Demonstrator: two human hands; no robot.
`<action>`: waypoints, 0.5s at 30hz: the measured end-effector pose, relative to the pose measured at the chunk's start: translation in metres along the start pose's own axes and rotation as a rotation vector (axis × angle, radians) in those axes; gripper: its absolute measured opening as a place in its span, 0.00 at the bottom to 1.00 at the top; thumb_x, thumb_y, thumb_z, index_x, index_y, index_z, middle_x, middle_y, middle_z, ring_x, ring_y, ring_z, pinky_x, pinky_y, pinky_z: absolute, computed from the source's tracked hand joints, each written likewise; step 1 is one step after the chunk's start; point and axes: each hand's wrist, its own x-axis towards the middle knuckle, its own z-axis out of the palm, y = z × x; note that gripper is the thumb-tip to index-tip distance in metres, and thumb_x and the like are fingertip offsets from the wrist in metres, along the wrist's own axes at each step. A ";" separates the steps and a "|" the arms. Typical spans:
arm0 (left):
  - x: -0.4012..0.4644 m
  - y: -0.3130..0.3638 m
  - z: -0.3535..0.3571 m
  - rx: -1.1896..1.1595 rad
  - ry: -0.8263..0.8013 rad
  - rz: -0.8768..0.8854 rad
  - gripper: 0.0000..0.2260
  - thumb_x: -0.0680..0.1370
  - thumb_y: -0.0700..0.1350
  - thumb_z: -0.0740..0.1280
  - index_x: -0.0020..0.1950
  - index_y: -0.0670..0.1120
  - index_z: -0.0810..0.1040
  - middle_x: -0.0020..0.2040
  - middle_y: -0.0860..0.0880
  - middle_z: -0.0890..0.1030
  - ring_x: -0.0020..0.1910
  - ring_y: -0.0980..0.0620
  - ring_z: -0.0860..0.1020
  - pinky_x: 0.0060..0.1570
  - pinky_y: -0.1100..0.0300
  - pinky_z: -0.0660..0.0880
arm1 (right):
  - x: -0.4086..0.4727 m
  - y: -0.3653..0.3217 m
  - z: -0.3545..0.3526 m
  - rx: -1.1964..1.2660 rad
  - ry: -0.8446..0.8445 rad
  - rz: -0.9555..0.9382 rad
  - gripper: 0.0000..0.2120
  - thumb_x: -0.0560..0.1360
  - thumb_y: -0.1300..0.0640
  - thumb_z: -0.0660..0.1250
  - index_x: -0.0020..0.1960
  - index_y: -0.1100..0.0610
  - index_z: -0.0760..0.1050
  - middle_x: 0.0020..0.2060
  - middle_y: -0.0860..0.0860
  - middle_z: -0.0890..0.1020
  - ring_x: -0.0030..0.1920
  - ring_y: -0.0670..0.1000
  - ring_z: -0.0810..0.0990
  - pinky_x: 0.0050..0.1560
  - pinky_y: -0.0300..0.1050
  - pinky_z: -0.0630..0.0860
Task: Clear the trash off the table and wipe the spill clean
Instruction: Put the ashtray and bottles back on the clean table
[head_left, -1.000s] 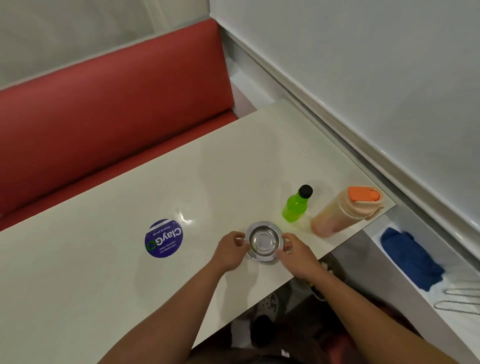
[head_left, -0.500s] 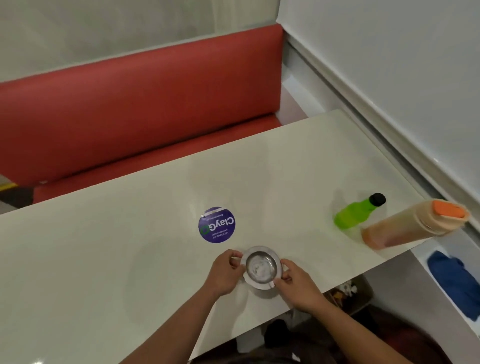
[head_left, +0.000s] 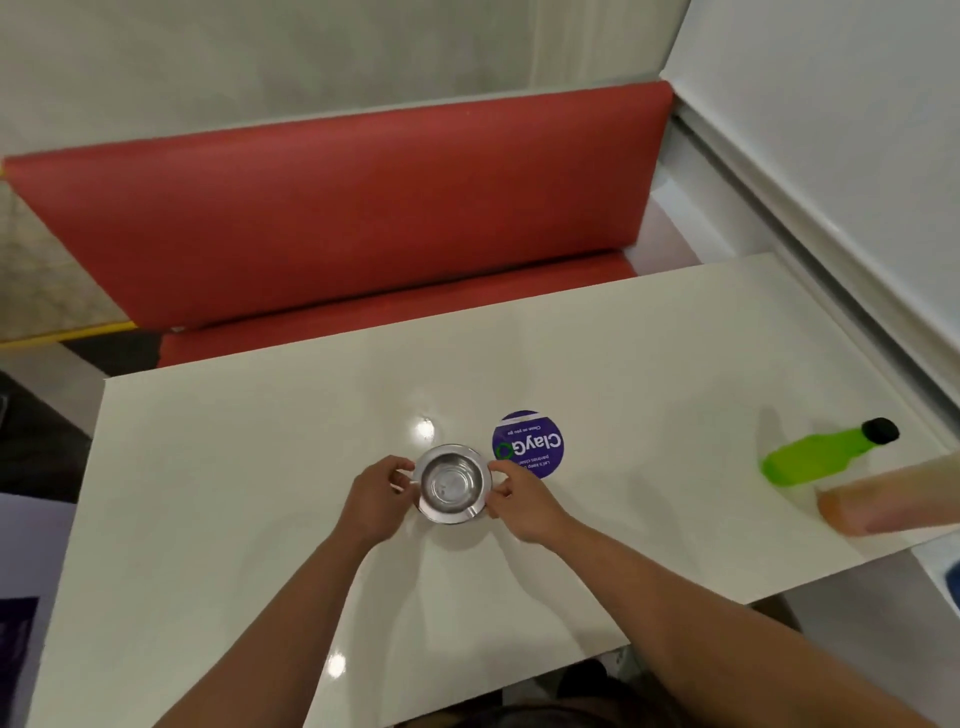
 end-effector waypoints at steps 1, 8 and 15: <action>0.002 -0.004 -0.004 0.003 0.016 0.001 0.08 0.76 0.42 0.74 0.52 0.51 0.80 0.41 0.53 0.83 0.39 0.56 0.81 0.40 0.63 0.74 | 0.006 -0.007 0.005 -0.005 -0.004 0.005 0.19 0.79 0.63 0.65 0.69 0.53 0.72 0.38 0.54 0.83 0.38 0.48 0.80 0.31 0.31 0.71; 0.017 -0.024 -0.012 0.021 0.047 -0.023 0.11 0.75 0.39 0.73 0.57 0.47 0.82 0.44 0.52 0.84 0.41 0.55 0.82 0.44 0.63 0.72 | 0.031 -0.031 0.025 -0.102 0.035 0.047 0.14 0.79 0.61 0.65 0.63 0.60 0.77 0.47 0.54 0.83 0.52 0.58 0.84 0.51 0.52 0.81; 0.018 -0.033 -0.011 0.084 0.031 -0.003 0.12 0.73 0.36 0.71 0.55 0.48 0.81 0.42 0.54 0.82 0.45 0.49 0.81 0.46 0.58 0.71 | 0.037 -0.030 0.033 -0.163 0.022 0.015 0.11 0.79 0.62 0.64 0.57 0.66 0.79 0.45 0.58 0.83 0.45 0.55 0.79 0.50 0.53 0.78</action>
